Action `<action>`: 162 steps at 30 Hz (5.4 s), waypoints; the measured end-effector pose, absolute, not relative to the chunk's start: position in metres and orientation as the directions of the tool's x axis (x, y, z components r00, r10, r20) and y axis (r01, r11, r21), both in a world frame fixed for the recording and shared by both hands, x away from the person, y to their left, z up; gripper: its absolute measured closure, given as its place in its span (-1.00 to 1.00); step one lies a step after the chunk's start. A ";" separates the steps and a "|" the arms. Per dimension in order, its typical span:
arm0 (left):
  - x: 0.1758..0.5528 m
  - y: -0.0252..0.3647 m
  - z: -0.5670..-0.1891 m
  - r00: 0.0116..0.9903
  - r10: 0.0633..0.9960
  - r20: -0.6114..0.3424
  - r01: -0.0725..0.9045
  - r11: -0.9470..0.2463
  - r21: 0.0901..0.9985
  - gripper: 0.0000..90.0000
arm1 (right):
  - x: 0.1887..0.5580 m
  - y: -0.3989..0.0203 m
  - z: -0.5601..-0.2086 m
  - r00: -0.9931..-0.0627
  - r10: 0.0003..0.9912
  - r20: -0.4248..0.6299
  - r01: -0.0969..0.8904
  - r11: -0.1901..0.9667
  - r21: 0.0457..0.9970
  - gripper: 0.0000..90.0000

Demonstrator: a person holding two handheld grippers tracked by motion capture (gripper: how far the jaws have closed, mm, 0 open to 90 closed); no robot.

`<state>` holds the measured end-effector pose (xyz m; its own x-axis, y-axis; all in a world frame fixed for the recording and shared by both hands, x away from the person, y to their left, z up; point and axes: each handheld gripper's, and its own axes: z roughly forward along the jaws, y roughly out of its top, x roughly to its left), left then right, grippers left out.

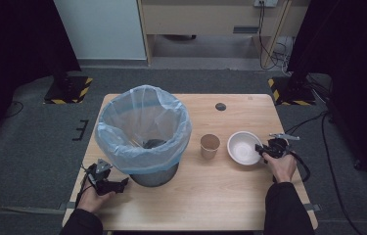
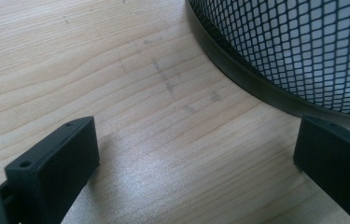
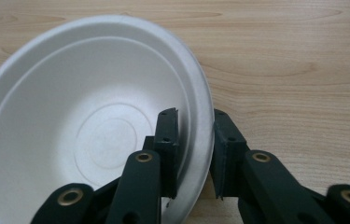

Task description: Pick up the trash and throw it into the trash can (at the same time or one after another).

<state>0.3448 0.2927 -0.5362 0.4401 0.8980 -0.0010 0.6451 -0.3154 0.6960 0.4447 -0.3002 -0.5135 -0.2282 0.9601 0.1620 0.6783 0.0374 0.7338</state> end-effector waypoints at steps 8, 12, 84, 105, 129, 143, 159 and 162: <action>0.345 0.293 -0.536 0.440 0.898 -0.002 0.645 -0.315 0.697 -1.00 | 0.442 -0.297 -0.498 -0.231 0.954 0.194 0.657 0.005 0.754 0.81; 0.345 0.293 -0.536 0.440 0.898 -0.002 0.645 -0.315 0.697 -1.00 | 0.439 -0.296 -0.483 -0.238 0.953 0.190 0.623 -0.001 0.782 0.85; 0.345 0.293 -0.536 0.440 0.898 -0.001 0.645 -0.315 0.697 -1.00 | 0.381 -0.262 -0.294 -0.441 0.864 0.242 0.003 -0.268 0.963 0.86; 0.345 0.293 -0.536 0.440 0.898 -0.001 0.645 -0.315 0.696 -1.00 | 0.382 -0.212 -0.257 -0.536 0.819 0.203 -0.043 -0.267 0.963 0.86; 0.345 0.293 -0.536 0.440 0.898 -0.001 0.645 -0.315 0.697 -1.00 | 0.391 -0.141 -0.240 -0.636 0.754 0.164 -0.033 -0.239 0.970 0.86; 0.345 0.293 -0.536 0.438 0.899 -0.003 0.644 -0.311 0.699 -1.00 | 0.398 -0.108 -0.243 -0.673 0.724 0.152 -0.005 -0.209 0.978 0.86; 0.345 0.293 -0.536 0.439 0.899 -0.002 0.644 -0.313 0.698 -1.00 | 0.404 -0.081 -0.249 -0.700 0.695 0.164 0.030 -0.202 0.979 0.86; 0.345 0.293 -0.536 0.438 0.899 -0.002 0.644 -0.313 0.698 -1.00 | 0.405 -0.078 -0.252 -0.704 0.690 0.168 0.036 -0.202 0.979 0.86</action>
